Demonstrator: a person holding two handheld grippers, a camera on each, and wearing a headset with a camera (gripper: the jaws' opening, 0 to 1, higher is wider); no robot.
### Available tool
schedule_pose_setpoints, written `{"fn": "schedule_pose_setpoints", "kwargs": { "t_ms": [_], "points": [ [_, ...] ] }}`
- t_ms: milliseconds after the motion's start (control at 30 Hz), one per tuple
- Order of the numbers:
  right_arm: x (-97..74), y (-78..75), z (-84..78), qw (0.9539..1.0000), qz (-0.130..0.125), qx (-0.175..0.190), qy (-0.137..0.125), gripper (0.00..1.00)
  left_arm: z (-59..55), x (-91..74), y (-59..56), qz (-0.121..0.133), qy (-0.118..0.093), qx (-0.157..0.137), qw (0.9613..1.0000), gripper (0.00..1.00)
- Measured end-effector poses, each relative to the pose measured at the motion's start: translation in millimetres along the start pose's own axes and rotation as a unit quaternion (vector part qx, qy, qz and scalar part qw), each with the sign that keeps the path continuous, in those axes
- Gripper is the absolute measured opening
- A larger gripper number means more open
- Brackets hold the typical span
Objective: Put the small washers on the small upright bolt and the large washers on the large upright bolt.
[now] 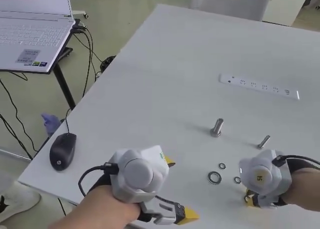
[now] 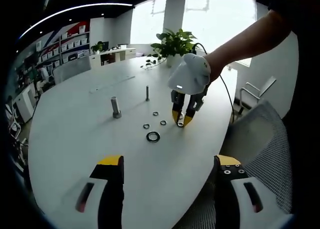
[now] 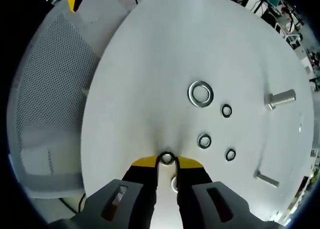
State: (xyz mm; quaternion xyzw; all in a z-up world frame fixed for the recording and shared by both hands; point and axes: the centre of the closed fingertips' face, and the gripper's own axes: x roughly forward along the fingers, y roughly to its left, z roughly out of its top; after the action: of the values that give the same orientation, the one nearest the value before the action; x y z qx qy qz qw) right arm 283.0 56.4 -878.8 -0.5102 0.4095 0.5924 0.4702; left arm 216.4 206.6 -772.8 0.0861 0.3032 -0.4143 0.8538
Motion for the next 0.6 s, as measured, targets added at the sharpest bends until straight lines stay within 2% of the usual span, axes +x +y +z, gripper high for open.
{"fn": "schedule_pose_setpoints", "kwargs": {
  "t_ms": [100, 200, 300, 600],
  "points": [
    [-0.8, 0.2, 1.3, 0.9994, -0.011, 0.028, -0.020, 0.12, -0.2, -1.6, 0.1, 0.002, 0.000, -0.001, 1.0000, 0.72],
    [-1.1, -1.2, 1.1, 0.9966, -0.015, 0.068, -0.042, 0.12, 1.3, -3.5, 0.0, 0.003, -0.003, -0.002, 1.0000, 0.72],
    [-1.4, -0.8, 2.3, 0.9954, -0.017, 0.082, -0.046, 0.12, 2.2, -5.1, -0.1, 0.004, -0.001, 0.000, 1.0000, 0.71],
    [-2.9, -0.2, 2.0, 0.9945, -0.013, 0.093, -0.046, 0.12, 4.4, -5.0, 0.6, 0.007, -0.002, 0.000, 1.0000, 0.71]
  ]
}}
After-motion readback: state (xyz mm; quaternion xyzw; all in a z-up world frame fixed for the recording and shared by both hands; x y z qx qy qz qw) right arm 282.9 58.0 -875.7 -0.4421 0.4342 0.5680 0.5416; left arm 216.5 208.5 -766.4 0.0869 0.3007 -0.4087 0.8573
